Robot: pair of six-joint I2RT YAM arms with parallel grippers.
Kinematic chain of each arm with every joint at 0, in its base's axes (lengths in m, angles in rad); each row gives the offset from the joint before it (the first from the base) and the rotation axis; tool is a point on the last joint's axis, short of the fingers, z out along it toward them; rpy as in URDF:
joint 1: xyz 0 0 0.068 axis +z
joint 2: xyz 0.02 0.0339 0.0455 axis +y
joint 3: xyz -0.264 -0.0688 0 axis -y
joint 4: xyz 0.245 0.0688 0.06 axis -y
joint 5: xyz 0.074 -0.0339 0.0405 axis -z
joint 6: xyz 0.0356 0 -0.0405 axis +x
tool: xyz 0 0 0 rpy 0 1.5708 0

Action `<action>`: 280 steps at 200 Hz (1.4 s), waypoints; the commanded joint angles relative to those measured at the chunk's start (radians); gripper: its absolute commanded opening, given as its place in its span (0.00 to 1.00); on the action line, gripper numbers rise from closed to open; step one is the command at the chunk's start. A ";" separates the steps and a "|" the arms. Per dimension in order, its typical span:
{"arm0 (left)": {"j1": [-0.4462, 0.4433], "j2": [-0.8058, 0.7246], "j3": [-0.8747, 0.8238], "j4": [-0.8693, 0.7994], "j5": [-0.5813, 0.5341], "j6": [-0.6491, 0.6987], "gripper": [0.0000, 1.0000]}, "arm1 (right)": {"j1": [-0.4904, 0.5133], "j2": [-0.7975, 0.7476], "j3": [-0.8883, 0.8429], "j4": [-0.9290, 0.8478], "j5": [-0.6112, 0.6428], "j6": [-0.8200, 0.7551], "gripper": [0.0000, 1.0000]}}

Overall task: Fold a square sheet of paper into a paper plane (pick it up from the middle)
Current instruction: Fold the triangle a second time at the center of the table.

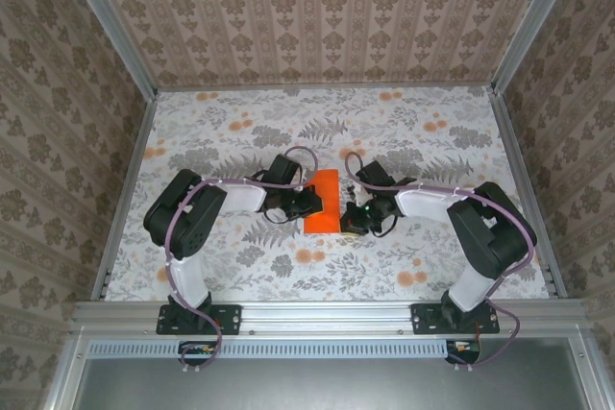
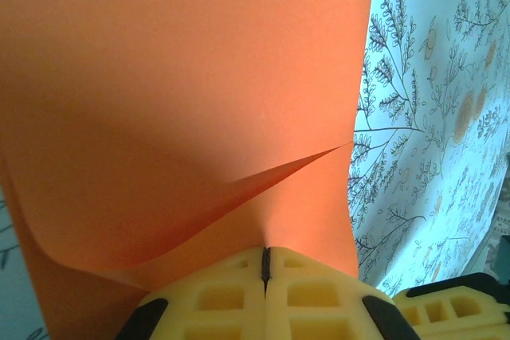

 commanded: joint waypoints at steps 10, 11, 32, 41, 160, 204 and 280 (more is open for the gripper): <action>-0.004 0.065 -0.068 -0.193 -0.096 0.000 0.00 | -0.003 0.049 0.096 0.017 -0.038 -0.010 0.00; -0.005 0.065 -0.067 -0.192 -0.095 0.000 0.00 | -0.003 0.053 0.098 0.019 -0.038 -0.010 0.00; -0.007 0.056 -0.061 -0.190 -0.093 0.006 0.00 | -0.003 0.112 0.128 0.016 -0.019 -0.017 0.00; -0.007 0.052 -0.057 -0.190 -0.093 0.007 0.00 | -0.003 0.130 0.132 0.014 -0.015 -0.021 0.00; -0.065 -0.084 -0.031 -0.030 -0.084 0.066 0.06 | -0.003 0.191 0.097 -0.046 0.040 -0.067 0.00; -0.085 -0.056 -0.051 0.041 -0.059 0.050 0.05 | -0.003 0.200 0.097 -0.043 0.035 -0.066 0.00; -0.087 -0.153 -0.088 0.070 -0.148 0.058 0.06 | -0.002 0.195 0.083 -0.038 0.038 -0.059 0.00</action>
